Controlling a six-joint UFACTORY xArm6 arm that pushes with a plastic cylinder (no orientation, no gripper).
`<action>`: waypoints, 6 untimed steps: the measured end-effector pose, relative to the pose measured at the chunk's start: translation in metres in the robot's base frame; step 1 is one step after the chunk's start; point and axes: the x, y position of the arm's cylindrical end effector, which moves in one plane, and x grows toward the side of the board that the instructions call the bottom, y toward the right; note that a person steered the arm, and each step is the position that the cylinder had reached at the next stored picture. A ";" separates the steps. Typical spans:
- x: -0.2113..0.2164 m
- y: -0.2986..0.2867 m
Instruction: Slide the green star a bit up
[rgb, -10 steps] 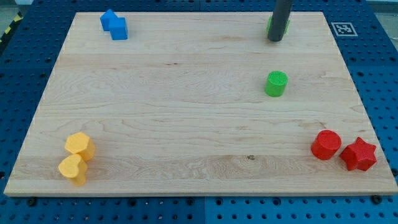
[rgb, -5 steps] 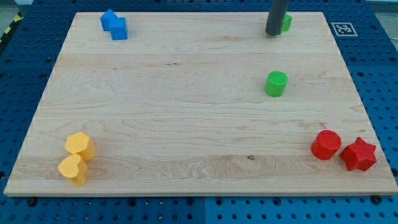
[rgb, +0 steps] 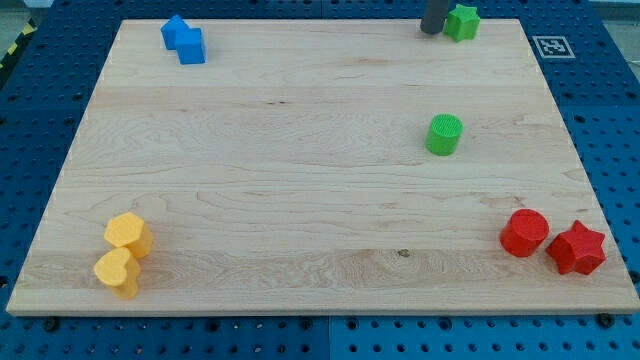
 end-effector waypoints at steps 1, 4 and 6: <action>-0.006 -0.002; -0.006 0.064; -0.006 0.020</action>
